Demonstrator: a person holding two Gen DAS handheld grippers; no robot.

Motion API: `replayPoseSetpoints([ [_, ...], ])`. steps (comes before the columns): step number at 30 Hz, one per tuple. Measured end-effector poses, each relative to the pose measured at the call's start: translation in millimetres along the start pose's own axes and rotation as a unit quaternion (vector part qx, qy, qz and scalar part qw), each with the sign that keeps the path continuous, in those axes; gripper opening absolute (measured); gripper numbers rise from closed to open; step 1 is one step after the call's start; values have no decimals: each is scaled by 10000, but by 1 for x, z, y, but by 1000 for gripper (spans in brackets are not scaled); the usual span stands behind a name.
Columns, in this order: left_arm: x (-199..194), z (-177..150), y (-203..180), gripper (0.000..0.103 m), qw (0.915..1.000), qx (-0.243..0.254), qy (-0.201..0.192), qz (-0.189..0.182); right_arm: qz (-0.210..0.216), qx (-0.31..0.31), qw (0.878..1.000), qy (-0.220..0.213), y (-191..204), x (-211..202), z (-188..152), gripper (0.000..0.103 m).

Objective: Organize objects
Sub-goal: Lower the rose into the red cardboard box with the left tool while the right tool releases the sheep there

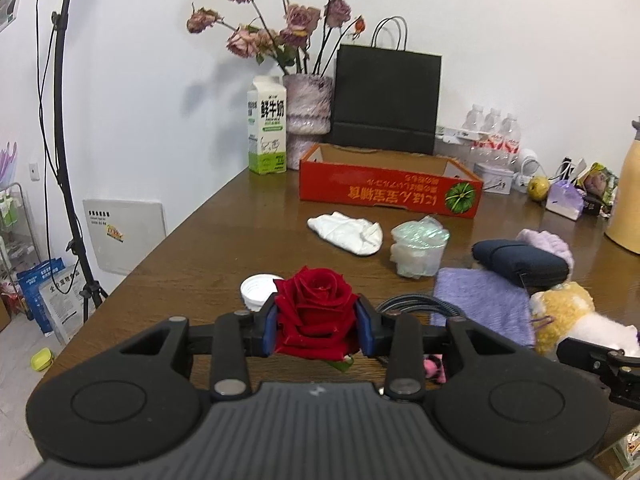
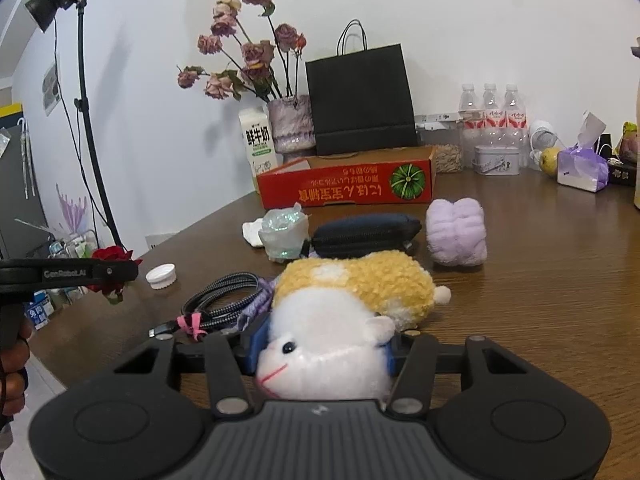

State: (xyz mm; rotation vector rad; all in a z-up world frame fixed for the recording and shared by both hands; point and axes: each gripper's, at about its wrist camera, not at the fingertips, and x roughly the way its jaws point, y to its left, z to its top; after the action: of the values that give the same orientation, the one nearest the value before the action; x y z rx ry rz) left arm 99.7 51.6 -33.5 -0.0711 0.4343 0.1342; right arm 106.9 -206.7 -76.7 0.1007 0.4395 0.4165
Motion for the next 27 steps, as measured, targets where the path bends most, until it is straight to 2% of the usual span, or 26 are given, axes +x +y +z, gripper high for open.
replayPoseSetpoints([
  [5, -14, 4, -8, 38, 9999, 27, -96, -65, 49, -19, 9998, -202, 0, -18, 1, 50],
  [12, -27, 12, -21, 38, 9994, 95, -259, -204, 22, -233, 9971, -720, 2, -44, 15, 50],
  [27, -3, 49, -52, 38, 9966, -83, -538, -611, 57, -507, 9932, -1051, 10, -21, 49, 50],
])
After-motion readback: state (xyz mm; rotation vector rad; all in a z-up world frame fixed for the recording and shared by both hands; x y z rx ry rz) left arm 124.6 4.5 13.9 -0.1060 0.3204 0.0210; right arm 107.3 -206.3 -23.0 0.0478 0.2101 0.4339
